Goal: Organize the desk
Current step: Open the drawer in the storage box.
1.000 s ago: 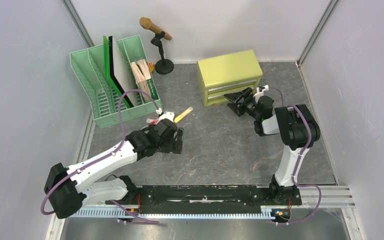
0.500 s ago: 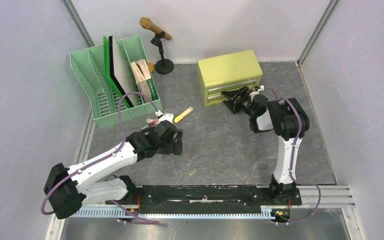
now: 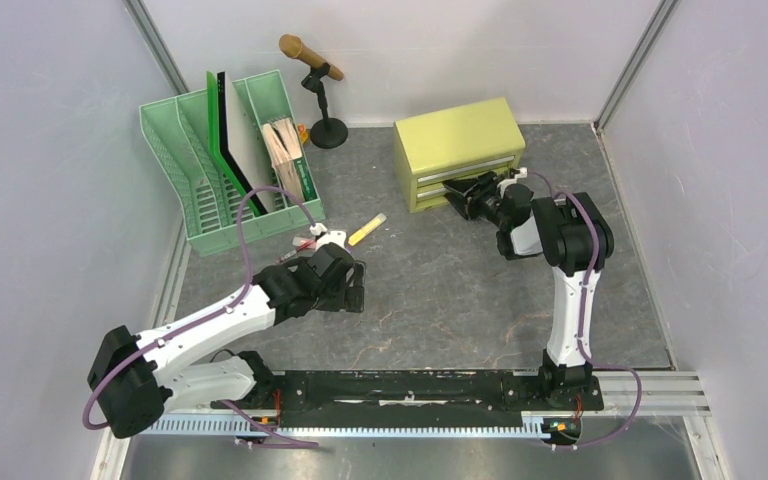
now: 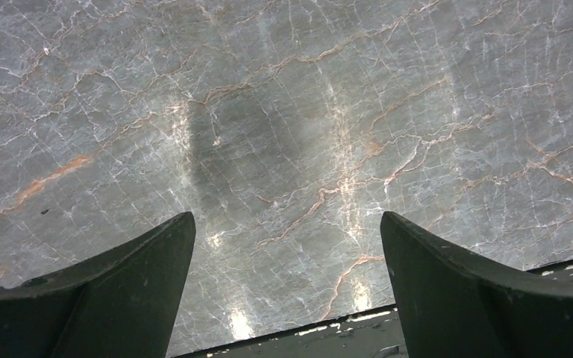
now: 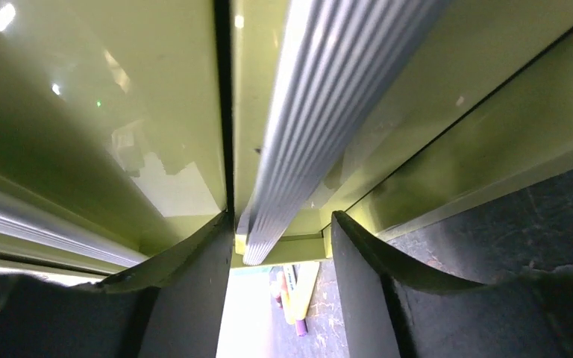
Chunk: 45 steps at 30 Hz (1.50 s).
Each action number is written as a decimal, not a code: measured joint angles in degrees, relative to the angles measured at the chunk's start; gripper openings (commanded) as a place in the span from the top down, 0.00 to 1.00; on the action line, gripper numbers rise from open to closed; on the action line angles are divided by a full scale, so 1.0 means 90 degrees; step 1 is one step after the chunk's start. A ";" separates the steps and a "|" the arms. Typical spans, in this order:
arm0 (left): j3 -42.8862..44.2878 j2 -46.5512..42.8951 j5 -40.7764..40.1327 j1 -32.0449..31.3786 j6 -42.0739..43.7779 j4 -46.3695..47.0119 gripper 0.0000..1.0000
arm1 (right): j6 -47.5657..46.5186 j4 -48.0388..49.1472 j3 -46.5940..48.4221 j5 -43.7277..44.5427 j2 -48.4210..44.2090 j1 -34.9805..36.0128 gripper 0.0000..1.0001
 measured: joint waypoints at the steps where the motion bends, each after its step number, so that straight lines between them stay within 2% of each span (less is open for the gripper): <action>1: -0.0017 0.0000 0.0000 0.0000 -0.0007 0.0000 0.00 | 0.0017 0.0000 0.0012 0.0002 0.0024 -0.0007 0.51; 5: -0.0056 0.0000 0.0005 0.0000 -0.0027 -0.0007 0.00 | 0.0187 0.0092 0.0049 -0.0034 0.0058 -0.0010 0.65; 12: -0.0104 -0.0002 0.0010 0.0000 -0.0104 -0.0002 0.00 | 0.0432 0.0221 0.0029 -0.0075 0.0058 -0.0012 1.00; 22: -0.0160 -0.0168 0.0063 0.0000 -0.0197 -0.0012 0.00 | 0.0432 0.0515 -0.0634 -0.0017 -0.0262 -0.0010 1.00; 32: -0.0287 -0.0410 0.0114 -0.0002 -0.0391 -0.0010 0.00 | 0.0002 -0.0126 -0.1270 0.0049 -0.1049 -0.0007 1.00; 45: -0.0423 -0.0651 0.0134 0.0000 -0.0595 -0.0015 0.00 | -0.0022 -0.0148 -0.1945 0.0588 -0.1593 0.0345 1.00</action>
